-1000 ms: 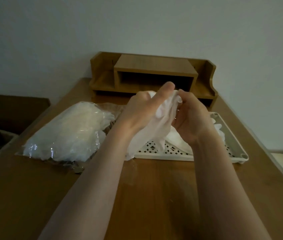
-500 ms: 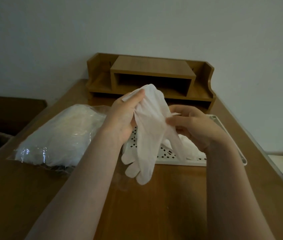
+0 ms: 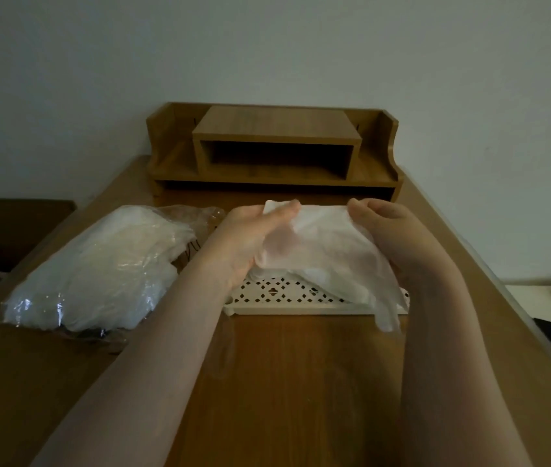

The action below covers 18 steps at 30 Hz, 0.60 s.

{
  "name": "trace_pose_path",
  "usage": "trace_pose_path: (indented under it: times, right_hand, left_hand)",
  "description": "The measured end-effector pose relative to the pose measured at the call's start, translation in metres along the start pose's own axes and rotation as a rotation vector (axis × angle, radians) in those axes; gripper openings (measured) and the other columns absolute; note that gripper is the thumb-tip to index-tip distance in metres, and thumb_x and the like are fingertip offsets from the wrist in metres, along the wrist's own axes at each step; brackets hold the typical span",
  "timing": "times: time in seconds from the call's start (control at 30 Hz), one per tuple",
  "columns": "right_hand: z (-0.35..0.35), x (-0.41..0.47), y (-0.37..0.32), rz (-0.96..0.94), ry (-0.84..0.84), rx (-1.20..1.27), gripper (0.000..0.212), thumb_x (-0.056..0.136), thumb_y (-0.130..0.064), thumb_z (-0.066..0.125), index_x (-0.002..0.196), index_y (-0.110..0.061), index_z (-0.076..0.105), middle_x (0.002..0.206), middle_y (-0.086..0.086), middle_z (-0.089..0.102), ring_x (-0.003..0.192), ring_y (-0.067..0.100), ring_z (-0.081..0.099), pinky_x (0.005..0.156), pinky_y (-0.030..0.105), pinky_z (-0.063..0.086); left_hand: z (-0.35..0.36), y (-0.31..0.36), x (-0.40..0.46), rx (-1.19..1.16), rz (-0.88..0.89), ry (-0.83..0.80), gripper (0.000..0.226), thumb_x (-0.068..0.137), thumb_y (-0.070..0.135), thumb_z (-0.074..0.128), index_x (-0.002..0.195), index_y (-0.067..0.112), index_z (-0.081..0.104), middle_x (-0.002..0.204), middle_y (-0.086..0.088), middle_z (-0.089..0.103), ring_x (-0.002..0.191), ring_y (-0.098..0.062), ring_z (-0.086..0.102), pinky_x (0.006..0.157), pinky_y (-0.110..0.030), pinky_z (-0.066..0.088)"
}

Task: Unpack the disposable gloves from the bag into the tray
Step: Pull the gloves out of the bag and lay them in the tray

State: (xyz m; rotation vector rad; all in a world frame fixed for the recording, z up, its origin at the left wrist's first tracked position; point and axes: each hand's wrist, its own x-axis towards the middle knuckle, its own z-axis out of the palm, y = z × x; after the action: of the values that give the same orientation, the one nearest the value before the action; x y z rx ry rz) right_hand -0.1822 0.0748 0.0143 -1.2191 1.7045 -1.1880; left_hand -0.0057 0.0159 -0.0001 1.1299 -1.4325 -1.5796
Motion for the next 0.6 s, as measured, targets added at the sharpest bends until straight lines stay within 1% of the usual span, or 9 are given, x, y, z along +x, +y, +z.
trace_pose_path:
  times: [0.03, 0.1, 0.17, 0.23, 0.3, 0.4, 0.5, 0.57, 0.6]
  right_hand:
    - [-0.001, -0.001, -0.004, 0.003, -0.044, -0.051, 0.041, 0.091, -0.048, 0.052, 0.097, -0.011, 0.068, 0.084, 0.013, 0.064, 0.072, 0.023, 0.057, 0.068, 0.029, 0.049]
    - [-0.008, -0.001, -0.008, 0.013, -0.145, -0.220, 0.037, 0.086, -0.050, 0.059, 0.094, -0.015, 0.069, 0.087, 0.007, 0.069, 0.074, 0.017, 0.065, 0.067, 0.025, 0.052]
    - [-0.019, 0.002, -0.009, 0.017, -0.151, -0.370, 0.026, 0.084, -0.042, 0.065, 0.088, -0.016, 0.067, 0.082, 0.004, 0.067, 0.072, 0.016, 0.065, 0.063, 0.024, 0.053]
    - [-0.031, 0.011, -0.007, -0.035, -0.079, -0.454, 0.020, 0.086, -0.031, 0.067, 0.077, -0.013, 0.062, 0.068, 0.005, 0.056, 0.061, 0.018, 0.054, 0.059, 0.024, 0.046]
    - [-0.038, 0.023, -0.003, -0.102, -0.027, -0.475, 0.018, 0.087, -0.022, 0.065, 0.075, -0.009, 0.060, 0.067, 0.004, 0.050, 0.062, 0.018, 0.047, 0.058, 0.027, 0.039]
    - [-0.044, 0.047, 0.001, -0.249, 0.138, -0.512, 0.016, 0.089, -0.020, 0.062, 0.089, -0.005, 0.064, 0.080, 0.008, 0.058, 0.074, 0.022, 0.053, 0.063, 0.029, 0.040]
    - [-0.049, 0.058, 0.004, -0.494, 0.324, -0.575, 0.006, 0.089, -0.014, 0.062, 0.091, -0.010, 0.066, 0.086, 0.001, 0.058, 0.079, 0.018, 0.051, 0.065, 0.022, 0.037]
    - [-0.052, 0.060, 0.015, -0.668, 0.333, -0.726, 0.005, 0.087, -0.009, 0.063, 0.089, -0.010, 0.067, 0.087, 0.001, 0.059, 0.078, 0.019, 0.052, 0.068, 0.023, 0.039]
    - [-0.052, 0.059, 0.024, -0.704, 0.295, -0.804, 0.006, 0.087, -0.009, 0.061, 0.090, -0.012, 0.066, 0.088, 0.001, 0.061, 0.081, 0.020, 0.054, 0.074, 0.028, 0.043]
  left_hand:
    - [0.004, -0.002, 0.001, 0.076, 0.020, 0.082, 0.027, 0.079, 0.042, 0.068, 0.095, 0.022, 0.070, 0.097, 0.000, 0.071, 0.092, -0.022, 0.067, 0.080, -0.040, 0.054]
    - [0.010, -0.002, 0.006, 0.113, 0.079, 0.186, 0.011, 0.088, 0.036, 0.063, 0.093, 0.027, 0.067, 0.094, 0.005, 0.070, 0.089, -0.017, 0.066, 0.073, -0.035, 0.054]
    - [0.013, 0.001, 0.012, 0.121, 0.147, 0.201, 0.012, 0.092, 0.033, 0.057, 0.093, 0.027, 0.068, 0.092, 0.004, 0.071, 0.088, -0.016, 0.066, 0.077, -0.035, 0.054]
    - [0.014, 0.005, 0.021, 0.233, 0.210, 0.187, 0.019, 0.095, 0.032, 0.053, 0.096, 0.022, 0.069, 0.096, -0.006, 0.070, 0.090, -0.023, 0.066, 0.079, -0.035, 0.051]
    - [0.013, 0.005, 0.033, 0.314, 0.225, 0.177, 0.023, 0.096, 0.030, 0.051, 0.098, 0.015, 0.069, 0.101, -0.016, 0.067, 0.094, -0.032, 0.064, 0.078, -0.037, 0.049]
    - [0.012, 0.010, 0.049, 0.319, 0.244, 0.083, 0.018, 0.096, 0.025, 0.052, 0.096, 0.023, 0.069, 0.097, -0.001, 0.071, 0.092, -0.018, 0.067, 0.086, -0.038, 0.054]
    - [0.009, 0.018, 0.062, 0.452, 0.420, 0.067, 0.017, 0.095, 0.014, 0.052, 0.098, 0.020, 0.068, 0.100, 0.007, 0.068, 0.097, -0.008, 0.062, 0.086, -0.022, 0.047]
    - [0.005, 0.019, 0.065, 0.657, 0.562, 0.083, 0.019, 0.093, 0.008, 0.054, 0.101, 0.015, 0.069, 0.105, 0.008, 0.064, 0.101, -0.005, 0.056, 0.086, -0.013, 0.041]
    - [0.002, 0.016, 0.065, 0.770, 0.615, 0.074, 0.019, 0.092, 0.005, 0.055, 0.102, 0.013, 0.070, 0.108, 0.008, 0.063, 0.103, -0.004, 0.053, 0.088, -0.012, 0.038]
